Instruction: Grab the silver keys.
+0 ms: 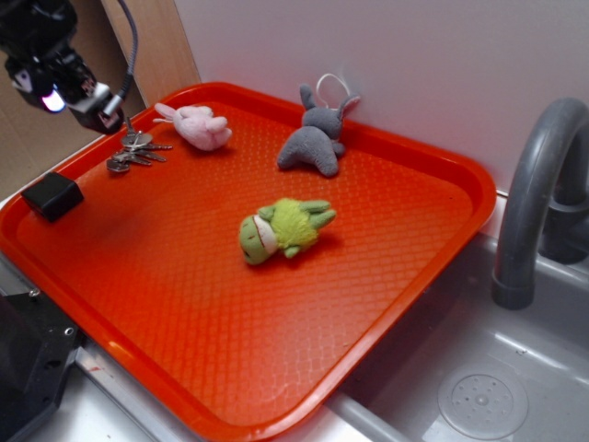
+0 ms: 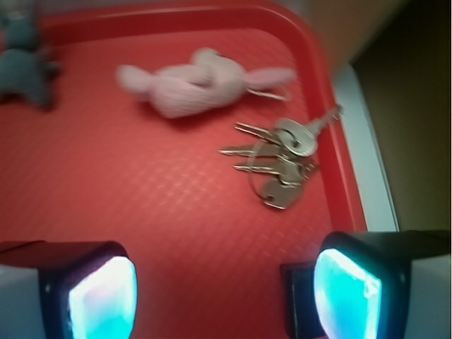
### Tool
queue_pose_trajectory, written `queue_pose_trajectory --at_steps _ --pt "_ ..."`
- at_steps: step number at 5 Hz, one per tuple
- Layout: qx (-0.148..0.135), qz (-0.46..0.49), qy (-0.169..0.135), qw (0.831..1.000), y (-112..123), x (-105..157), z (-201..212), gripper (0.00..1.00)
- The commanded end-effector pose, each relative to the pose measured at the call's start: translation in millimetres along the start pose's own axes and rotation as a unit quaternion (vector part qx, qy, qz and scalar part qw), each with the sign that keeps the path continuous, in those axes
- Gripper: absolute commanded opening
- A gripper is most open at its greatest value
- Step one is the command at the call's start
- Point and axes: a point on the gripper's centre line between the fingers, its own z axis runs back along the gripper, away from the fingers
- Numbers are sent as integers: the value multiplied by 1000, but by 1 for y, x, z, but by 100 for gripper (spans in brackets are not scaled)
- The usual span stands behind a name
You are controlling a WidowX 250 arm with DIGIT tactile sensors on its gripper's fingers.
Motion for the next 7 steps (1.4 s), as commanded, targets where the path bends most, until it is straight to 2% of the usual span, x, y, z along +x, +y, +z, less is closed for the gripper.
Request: queue_pose_trajectory --at_steps 1,2,3,4,6,7 --pt "54 93 -48 993 38 8 -5 100" --pt "80 122 -51 988 44 3 -11 100" --pt "66 141 -53 986 47 4 -19 100" --pt "47 135 -44 989 45 16 -27 100" --pt "35 137 -9 990 47 35 -58 100" --pt "29 135 2 990 41 43 -74 100"
